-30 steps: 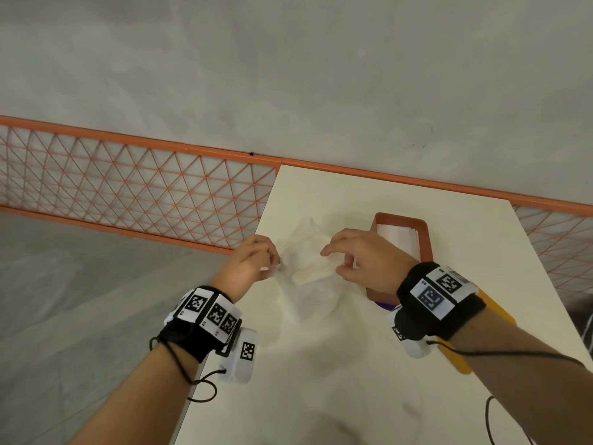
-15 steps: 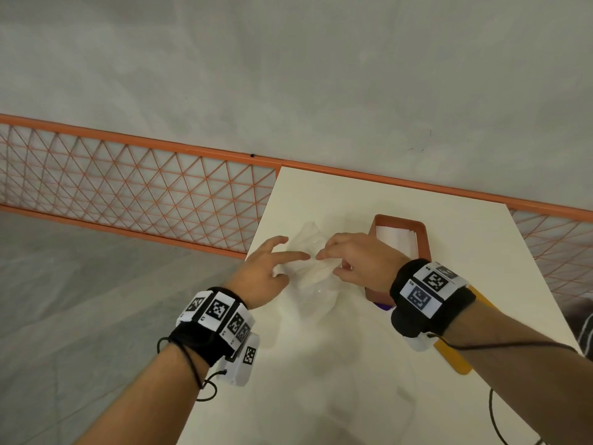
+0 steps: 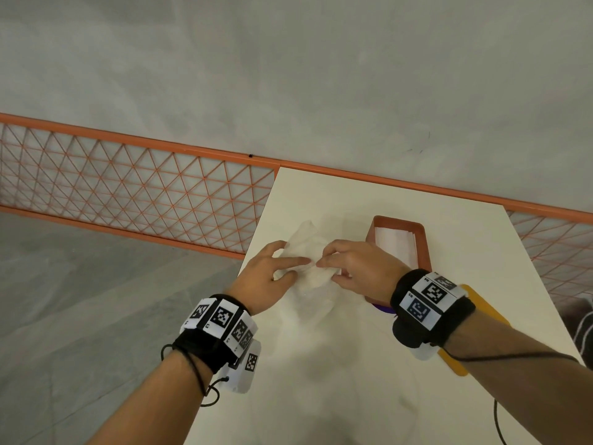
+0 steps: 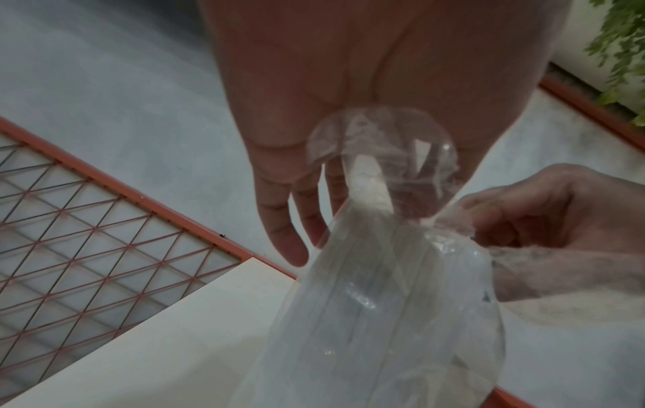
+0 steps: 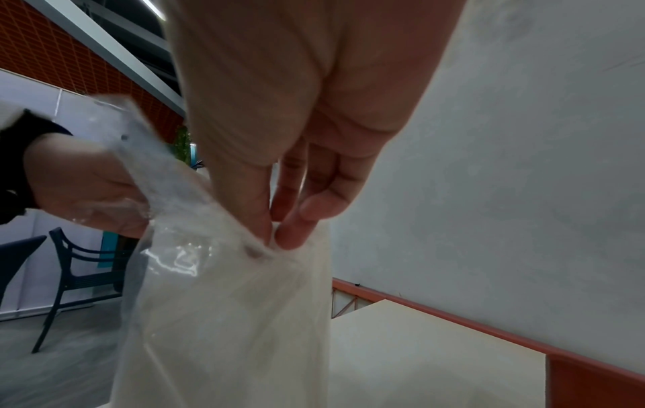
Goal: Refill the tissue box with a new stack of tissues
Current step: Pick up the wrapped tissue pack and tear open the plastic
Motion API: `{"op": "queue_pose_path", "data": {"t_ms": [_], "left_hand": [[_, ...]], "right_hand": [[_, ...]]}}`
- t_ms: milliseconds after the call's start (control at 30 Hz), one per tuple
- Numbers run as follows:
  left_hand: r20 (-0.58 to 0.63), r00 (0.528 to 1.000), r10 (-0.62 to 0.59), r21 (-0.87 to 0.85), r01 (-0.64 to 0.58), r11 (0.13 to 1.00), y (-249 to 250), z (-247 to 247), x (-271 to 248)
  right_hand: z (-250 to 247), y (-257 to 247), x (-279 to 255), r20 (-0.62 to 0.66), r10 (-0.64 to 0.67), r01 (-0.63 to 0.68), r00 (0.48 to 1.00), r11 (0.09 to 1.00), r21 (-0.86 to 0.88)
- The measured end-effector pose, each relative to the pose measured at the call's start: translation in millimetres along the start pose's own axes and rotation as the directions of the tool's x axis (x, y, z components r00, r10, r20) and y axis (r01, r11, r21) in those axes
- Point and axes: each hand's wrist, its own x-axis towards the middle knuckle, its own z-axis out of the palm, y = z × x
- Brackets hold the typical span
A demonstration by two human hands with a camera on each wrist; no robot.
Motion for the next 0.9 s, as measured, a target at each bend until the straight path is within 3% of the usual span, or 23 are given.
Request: {"op": "queue_pose_path", "data": {"t_ms": [200,567,800,900], "left_hand": [[-0.070,0.998,-0.002,0.065,0.007,0.998,1,0,4],[-0.012,1.000,-0.004,-0.030,0.003,1.000,2,-10,11],[-0.083,0.996,0.015,0.048,-0.011,0.999,7,-8,9],[-0.054,0.998,0.017,0.121,-0.010,0.993,7,-5,9]], "right_hand": [[-4,-2,-1,0.009,-0.017,0.017,1.000,1.000,0.005],[-10,-4,-2,0.038,-0.022,0.024,0.999,0.999,-0.047],[-13,-5,2,0.062,-0.009,0.016,0.998,0.993,-0.113],[-11,-3,6,0.080,-0.025,0.035,0.996,0.992,-0.125]]}}
